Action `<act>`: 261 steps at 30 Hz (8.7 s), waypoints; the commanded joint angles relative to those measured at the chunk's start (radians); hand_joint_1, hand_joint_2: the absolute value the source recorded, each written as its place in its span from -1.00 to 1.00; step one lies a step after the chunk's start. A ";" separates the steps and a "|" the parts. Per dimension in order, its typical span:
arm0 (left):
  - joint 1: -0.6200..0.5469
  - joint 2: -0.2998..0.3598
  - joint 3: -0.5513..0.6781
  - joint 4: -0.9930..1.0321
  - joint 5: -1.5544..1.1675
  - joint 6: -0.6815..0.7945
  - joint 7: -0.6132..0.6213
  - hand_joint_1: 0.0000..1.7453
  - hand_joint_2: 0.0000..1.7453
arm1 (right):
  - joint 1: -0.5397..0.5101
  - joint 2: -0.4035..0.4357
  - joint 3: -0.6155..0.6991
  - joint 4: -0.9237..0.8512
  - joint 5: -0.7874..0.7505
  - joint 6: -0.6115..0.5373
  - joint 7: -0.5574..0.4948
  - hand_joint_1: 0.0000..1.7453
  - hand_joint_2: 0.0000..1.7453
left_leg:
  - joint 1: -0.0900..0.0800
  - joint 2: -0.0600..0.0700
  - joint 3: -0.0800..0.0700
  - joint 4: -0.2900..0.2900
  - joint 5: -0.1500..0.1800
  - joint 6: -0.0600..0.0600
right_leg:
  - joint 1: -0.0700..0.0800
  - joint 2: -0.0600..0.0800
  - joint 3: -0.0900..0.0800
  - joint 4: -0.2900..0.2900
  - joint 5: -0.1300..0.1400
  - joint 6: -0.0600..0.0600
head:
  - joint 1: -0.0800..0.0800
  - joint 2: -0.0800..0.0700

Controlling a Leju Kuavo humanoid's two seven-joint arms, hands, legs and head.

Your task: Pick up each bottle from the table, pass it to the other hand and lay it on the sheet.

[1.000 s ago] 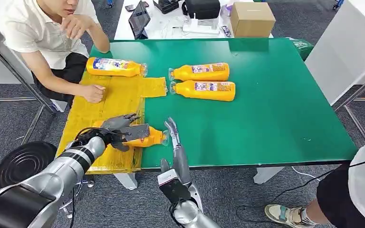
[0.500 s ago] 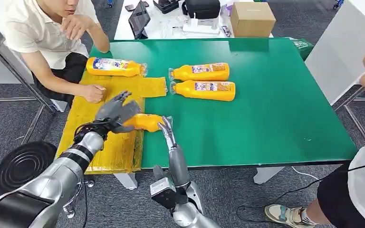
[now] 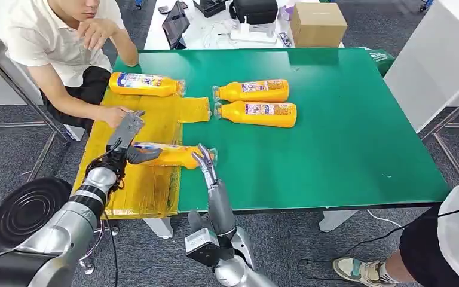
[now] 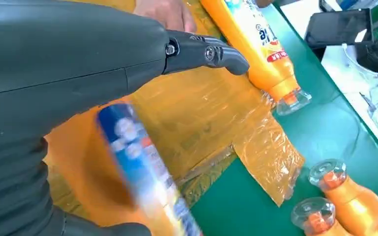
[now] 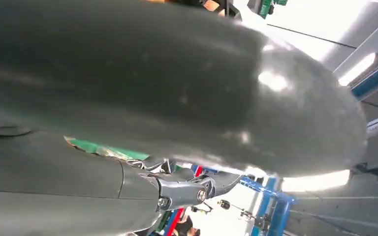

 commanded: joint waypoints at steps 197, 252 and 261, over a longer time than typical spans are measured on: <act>0.542 0.016 -0.175 -0.755 0.547 -0.124 0.104 -1.00 1.00 | -0.466 -0.274 -0.488 0.886 1.032 0.785 0.915 1.00 1.00 | 0.000 -0.008 0.010 -0.003 0.004 0.001 | 0.001 -0.009 0.011 -0.006 0.003 -0.003 | -0.001 0.000; 0.627 0.062 -0.178 -0.803 0.808 -0.279 0.104 -1.00 1.00 | -0.348 0.009 -0.299 0.556 0.373 0.620 0.213 1.00 1.00 | 0.002 0.006 0.005 -0.001 0.000 -0.002 | 0.003 0.006 0.003 -0.003 0.003 -0.004 | 0.000 0.000; 0.615 0.016 -0.198 -0.803 0.805 -0.149 0.104 -1.00 1.00 | -0.313 0.052 -0.207 0.536 0.369 0.517 0.212 1.00 1.00 | 0.003 0.004 0.005 -0.001 0.000 -0.001 | 0.004 0.004 0.004 -0.003 0.002 -0.004 | 0.000 0.000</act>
